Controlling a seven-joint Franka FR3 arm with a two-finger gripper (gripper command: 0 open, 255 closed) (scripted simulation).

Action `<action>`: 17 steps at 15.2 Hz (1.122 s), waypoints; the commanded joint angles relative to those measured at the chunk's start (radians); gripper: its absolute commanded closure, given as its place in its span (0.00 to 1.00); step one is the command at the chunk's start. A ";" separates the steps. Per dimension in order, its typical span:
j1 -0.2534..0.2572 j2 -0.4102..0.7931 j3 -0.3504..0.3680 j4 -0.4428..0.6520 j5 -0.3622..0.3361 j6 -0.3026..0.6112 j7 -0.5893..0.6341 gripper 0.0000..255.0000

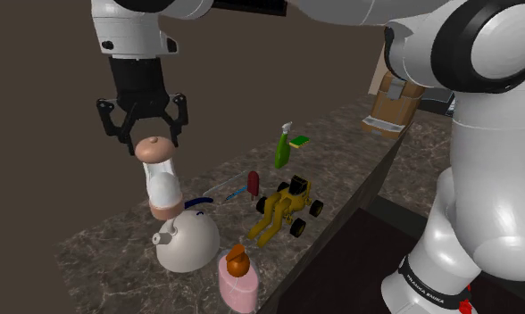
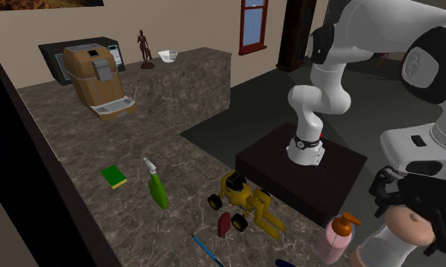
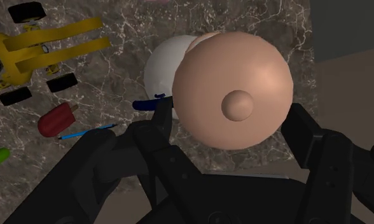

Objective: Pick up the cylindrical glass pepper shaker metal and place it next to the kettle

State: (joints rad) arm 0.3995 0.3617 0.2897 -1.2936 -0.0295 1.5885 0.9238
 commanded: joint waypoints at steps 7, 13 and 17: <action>0.179 0.343 0.006 0.529 -0.084 -0.182 0.121 1.00; 0.149 0.280 0.011 0.336 -0.071 -0.054 0.120 1.00; 0.137 0.260 0.012 0.247 -0.067 0.014 0.119 1.00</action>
State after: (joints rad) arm 0.5375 0.6216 0.3019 -1.0331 -0.0965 1.5876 1.0431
